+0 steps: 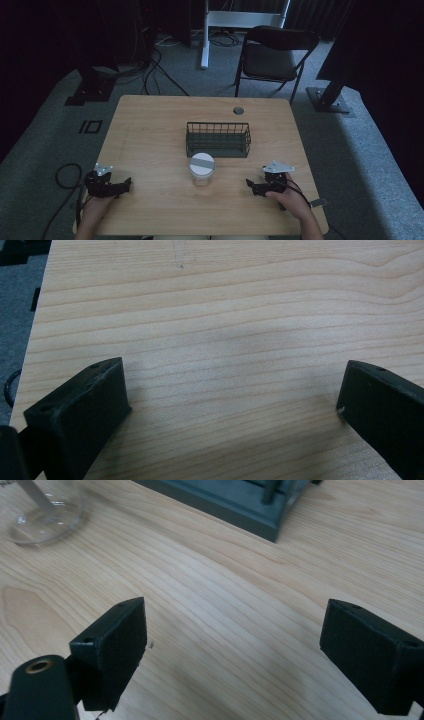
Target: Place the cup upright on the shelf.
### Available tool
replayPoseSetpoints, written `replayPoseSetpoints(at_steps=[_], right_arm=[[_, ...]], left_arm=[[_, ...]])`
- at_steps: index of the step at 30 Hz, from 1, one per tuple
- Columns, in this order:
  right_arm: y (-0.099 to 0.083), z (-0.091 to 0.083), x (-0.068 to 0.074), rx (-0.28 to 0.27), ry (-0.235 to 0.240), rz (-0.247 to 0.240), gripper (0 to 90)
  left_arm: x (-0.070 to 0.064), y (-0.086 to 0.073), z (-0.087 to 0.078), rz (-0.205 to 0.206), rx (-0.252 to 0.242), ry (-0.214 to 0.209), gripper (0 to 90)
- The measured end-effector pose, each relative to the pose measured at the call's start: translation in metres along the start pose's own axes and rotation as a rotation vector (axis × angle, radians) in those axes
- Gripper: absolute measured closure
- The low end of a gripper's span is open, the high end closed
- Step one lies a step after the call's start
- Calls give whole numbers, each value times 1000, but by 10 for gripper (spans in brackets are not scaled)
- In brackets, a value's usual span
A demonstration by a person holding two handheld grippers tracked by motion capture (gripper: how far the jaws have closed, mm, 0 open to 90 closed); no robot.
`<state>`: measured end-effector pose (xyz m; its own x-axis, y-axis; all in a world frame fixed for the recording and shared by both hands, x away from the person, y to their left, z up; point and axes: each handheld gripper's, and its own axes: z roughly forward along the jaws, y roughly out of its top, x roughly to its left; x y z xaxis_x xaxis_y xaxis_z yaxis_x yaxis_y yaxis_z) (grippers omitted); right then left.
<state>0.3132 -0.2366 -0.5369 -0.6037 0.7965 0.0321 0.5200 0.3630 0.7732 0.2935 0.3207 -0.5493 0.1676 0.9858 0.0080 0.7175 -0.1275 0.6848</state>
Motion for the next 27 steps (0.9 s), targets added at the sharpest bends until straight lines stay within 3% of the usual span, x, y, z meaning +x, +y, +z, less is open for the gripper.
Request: replayPoseSetpoints(at_steps=[27], right_arm=[[32, 35, 59, -26, 171, -108, 115]], left_arm=[[0, 0, 0, -2, 0, 0, 2]])
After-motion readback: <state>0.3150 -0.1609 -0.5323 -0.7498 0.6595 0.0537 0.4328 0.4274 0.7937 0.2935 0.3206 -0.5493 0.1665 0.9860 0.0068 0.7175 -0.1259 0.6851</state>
